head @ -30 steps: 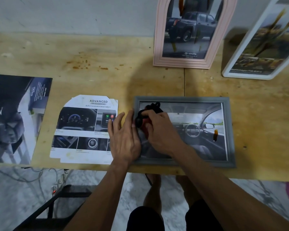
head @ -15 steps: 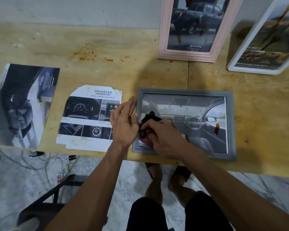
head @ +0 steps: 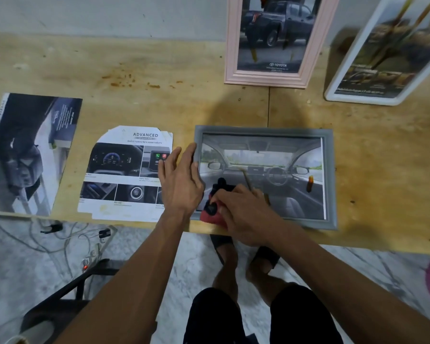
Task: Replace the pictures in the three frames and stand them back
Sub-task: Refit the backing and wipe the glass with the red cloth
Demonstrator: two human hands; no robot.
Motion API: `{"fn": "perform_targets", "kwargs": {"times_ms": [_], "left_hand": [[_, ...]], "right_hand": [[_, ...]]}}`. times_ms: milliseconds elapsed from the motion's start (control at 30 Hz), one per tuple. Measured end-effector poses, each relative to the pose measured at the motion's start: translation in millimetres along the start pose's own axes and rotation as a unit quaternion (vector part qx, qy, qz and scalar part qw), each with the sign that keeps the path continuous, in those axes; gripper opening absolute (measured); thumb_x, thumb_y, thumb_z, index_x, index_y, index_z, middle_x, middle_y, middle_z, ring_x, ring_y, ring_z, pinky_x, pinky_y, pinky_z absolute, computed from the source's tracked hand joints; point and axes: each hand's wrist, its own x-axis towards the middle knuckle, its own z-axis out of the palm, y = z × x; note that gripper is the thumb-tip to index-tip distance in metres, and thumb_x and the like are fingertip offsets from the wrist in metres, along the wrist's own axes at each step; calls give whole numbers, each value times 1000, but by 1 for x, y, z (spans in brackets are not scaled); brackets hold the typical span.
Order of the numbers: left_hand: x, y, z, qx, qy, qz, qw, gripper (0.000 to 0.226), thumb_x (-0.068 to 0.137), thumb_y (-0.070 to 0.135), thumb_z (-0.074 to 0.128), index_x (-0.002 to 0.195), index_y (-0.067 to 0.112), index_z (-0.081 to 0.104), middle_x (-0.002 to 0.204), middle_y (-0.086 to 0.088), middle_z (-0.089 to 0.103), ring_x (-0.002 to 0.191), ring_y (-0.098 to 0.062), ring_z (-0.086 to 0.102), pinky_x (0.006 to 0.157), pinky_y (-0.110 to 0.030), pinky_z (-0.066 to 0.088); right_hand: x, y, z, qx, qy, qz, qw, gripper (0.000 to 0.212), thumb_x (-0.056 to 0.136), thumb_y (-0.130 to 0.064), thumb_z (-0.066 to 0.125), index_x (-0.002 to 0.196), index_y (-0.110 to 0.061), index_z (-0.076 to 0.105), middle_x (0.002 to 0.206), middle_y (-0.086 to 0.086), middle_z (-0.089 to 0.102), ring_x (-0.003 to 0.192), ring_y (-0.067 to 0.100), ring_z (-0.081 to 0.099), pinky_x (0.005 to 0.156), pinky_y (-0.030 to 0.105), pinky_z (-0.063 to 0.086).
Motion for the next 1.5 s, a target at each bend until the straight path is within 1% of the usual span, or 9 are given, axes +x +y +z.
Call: {"fn": "perform_targets", "kwargs": {"times_ms": [100, 200, 333, 433, 633, 767, 933, 1367, 1500], "left_hand": [[-2, 4, -2, 2, 0, 1, 1000, 46, 101, 27, 34, 144, 26, 48, 143, -4, 53, 143, -21, 30, 120, -51, 16], [-2, 7, -3, 15, -12, 8, 1000, 47, 100, 26, 31, 144, 26, 47, 143, -3, 53, 144, -23, 30, 121, -53, 14], [-3, 7, -4, 20, -8, 20, 1000, 45, 100, 24, 33, 142, 24, 48, 143, -3, 53, 144, -25, 31, 120, -56, 16], [-6, 5, -1, 15, 8, 22, 1000, 38, 105, 32, 41, 142, 25, 49, 145, -1, 53, 144, -23, 31, 120, -56, 16], [-7, 6, 5, 24, 31, 16, 999, 39, 102, 31, 49, 141, 26, 52, 144, -3, 54, 144, -25, 32, 120, -56, 16], [-8, 3, 6, 25, 32, 13, 999, 41, 100, 34, 48, 141, 27, 52, 145, -4, 53, 145, -24, 30, 121, -56, 14], [-6, 3, 6, 24, 28, 8, 999, 43, 99, 33, 49, 142, 27, 51, 147, -7, 50, 145, -23, 28, 122, -54, 12], [-6, 2, 5, 19, 23, -4, 1000, 46, 98, 37, 44, 143, 29, 49, 148, -13, 47, 146, -22, 26, 122, -53, 10], [-6, 6, 3, 4, 23, -5, 1000, 44, 99, 32, 49, 143, 27, 50, 148, -10, 48, 146, -23, 26, 122, -54, 10]], "right_hand": [[-6, 14, -3, 12, 13, 2, 1000, 23, 101, -25, 35, 119, -31, 48, 116, -5, 57, 110, 15, 41, 102, 44, 29], [-15, 29, -13, 162, 75, 20, 984, 26, 101, -22, 38, 117, -30, 56, 113, -5, 62, 106, 12, 53, 95, 40, 44], [-28, 58, -46, 419, 305, 155, 841, 21, 101, -19, 40, 107, -21, 60, 97, 4, 68, 86, 13, 69, 72, 37, 58], [-32, 88, -66, 234, 437, 261, 828, 21, 102, -28, 37, 113, -22, 54, 94, 4, 65, 84, 24, 63, 63, 32, 45], [-15, 96, -27, -109, 299, 310, 896, 56, 103, -44, 15, 127, -9, 53, 123, 18, 53, 104, 38, 48, 88, 45, 34], [-11, 89, -6, -72, 344, 306, 885, 52, 101, -36, 38, 140, -2, 43, 132, 25, 44, 110, 41, 43, 98, 47, 29], [0, 73, -14, 25, 330, 312, 891, 52, 102, -40, 37, 147, -13, 34, 143, 18, 31, 126, 39, 31, 107, 46, 27], [44, 13, 10, 5, 304, 219, 927, 49, 100, -40, 41, 144, -18, 41, 139, 11, 37, 122, 36, 36, 104, 46, 33], [33, 9, 19, -21, 290, 178, 940, 42, 95, -36, 47, 132, -17, 54, 130, 9, 46, 109, 33, 43, 92, 44, 42]]}}
